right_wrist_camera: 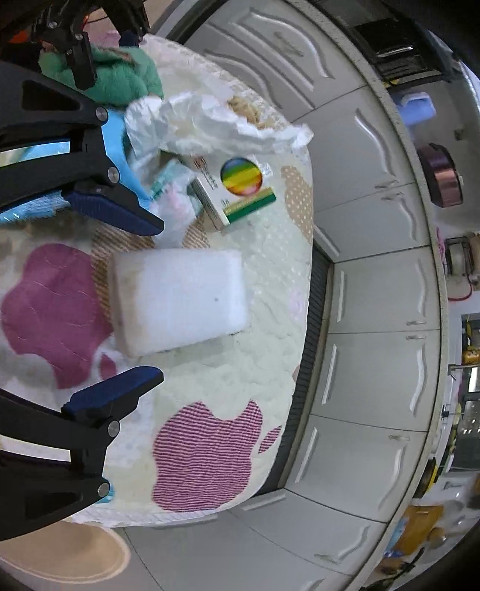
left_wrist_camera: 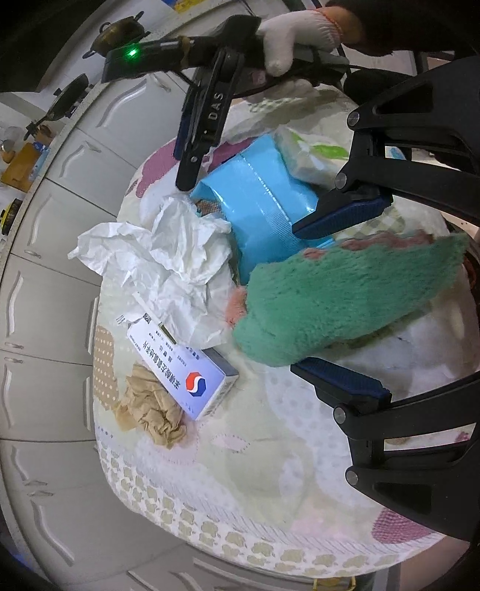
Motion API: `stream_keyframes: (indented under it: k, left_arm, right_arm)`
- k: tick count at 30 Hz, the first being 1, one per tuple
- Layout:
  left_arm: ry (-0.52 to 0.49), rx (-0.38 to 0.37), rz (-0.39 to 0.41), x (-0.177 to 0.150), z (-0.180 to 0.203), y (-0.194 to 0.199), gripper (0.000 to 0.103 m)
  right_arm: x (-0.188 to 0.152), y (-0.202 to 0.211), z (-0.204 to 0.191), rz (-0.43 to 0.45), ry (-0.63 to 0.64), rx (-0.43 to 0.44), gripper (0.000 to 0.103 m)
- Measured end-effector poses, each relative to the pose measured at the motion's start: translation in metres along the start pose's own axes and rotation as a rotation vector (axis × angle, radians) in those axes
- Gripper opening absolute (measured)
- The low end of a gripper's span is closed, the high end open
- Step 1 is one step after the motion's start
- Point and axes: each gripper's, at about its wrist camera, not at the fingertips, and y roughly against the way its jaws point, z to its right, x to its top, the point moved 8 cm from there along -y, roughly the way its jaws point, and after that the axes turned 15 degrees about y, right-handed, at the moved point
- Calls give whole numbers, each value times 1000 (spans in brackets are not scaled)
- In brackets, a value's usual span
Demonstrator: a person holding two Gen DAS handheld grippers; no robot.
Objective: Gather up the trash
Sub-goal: 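Grasp the green towel with the left tool while the right grasps the white sponge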
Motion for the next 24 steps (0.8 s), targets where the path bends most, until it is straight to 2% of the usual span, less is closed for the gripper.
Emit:
stream_keyframes:
  k: [5,6,7,12,18,24]
  left_arm:
    - [-5,8,-9,2,0,-7,65]
    - [-4,9,-11,3,-1,-8,65]
    - [-4,9,-14,3,-1,-9,65]
    - [-14,26,-18,1,-3,-11,51]
    - [-9,17,-14,-1,-4,-8,46]
    - [-19,30,-4,-5,0,-5,45]
  right_arm:
    - [5,-13,3,-9,-34,46,69]
    - [4,-15,4,-9,-40,50,66]
    - [4,-16,4,-7,-43,52,55]
    - [-3,-4,5,2,-52,32,55]
    - [-34,40,3,0,-96,-1,55]
    - [-69,48,-3,-61,-119,-33,57]
